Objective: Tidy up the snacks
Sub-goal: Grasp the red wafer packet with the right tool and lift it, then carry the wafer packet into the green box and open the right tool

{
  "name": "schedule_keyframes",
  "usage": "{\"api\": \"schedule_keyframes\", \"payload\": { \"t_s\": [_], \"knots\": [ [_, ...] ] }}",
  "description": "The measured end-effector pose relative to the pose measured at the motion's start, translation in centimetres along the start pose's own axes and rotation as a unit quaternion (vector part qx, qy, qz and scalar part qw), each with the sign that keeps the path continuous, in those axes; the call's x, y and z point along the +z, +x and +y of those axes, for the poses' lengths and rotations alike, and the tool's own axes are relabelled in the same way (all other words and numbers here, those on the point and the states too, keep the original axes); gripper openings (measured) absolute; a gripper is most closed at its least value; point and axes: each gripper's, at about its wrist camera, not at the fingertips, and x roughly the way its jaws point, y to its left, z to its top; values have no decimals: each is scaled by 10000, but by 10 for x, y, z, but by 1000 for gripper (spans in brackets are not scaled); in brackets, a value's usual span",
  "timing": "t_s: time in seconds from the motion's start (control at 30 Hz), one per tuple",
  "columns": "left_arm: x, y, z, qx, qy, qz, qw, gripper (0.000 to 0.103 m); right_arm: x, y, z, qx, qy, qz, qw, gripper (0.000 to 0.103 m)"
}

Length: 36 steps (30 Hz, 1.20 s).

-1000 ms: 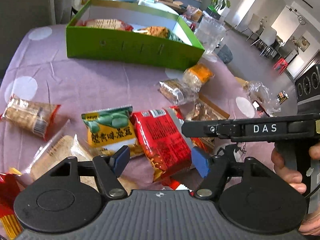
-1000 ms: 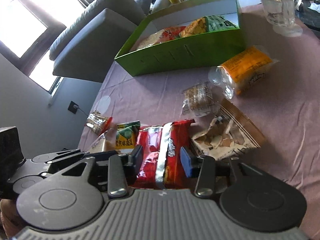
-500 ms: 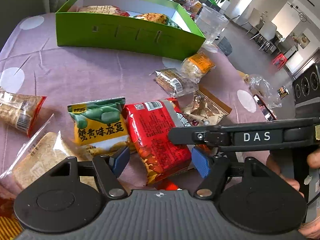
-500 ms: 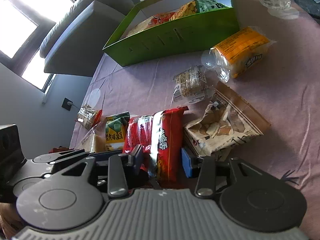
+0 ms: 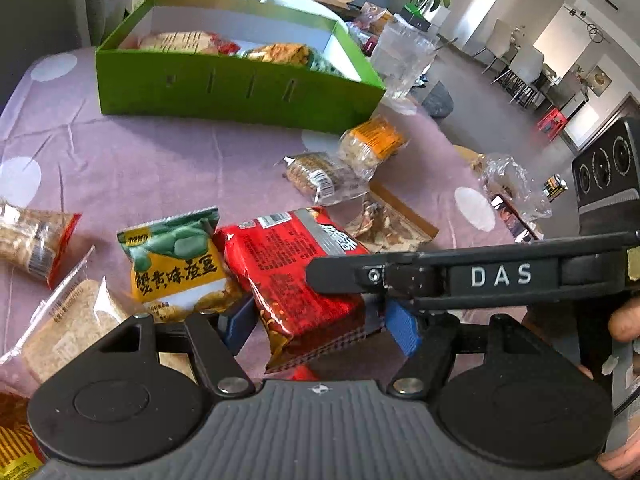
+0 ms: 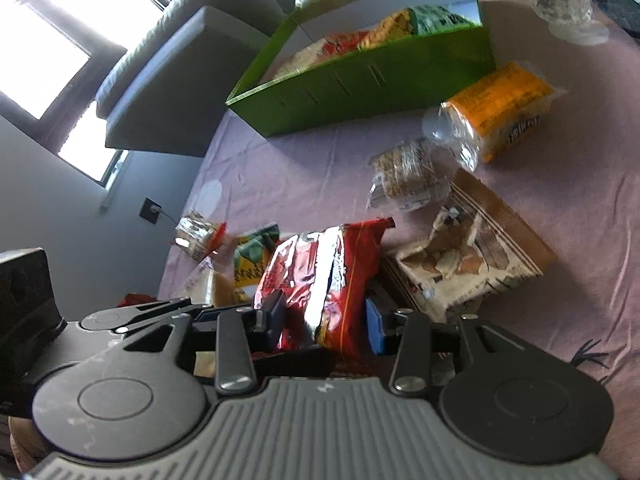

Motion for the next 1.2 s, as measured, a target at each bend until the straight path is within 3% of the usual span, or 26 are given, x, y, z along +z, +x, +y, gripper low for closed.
{"api": "schedule_keyframes", "payload": {
  "t_s": [0.23, 0.6, 0.9, 1.2],
  "knots": [
    [12, -12, -11, -120, 42, -215, 9997, 66, 9, -18, 8, 47, -165, -310, 9994, 39],
    [47, -24, -27, 62, 390, -581, 9975, 67, 34, -33, 18, 83, -378, -766, 9963, 39],
    [100, -18, -33, 305, 639, -771, 9945, 68, 73, -37, 21, 143, -558, -1232, 9907, 41],
    [158, 7, -34, 237, 846, -953, 9916, 70, 115, -38, 7, 91, -414, -1651, 9854, 42]
  ]
}}
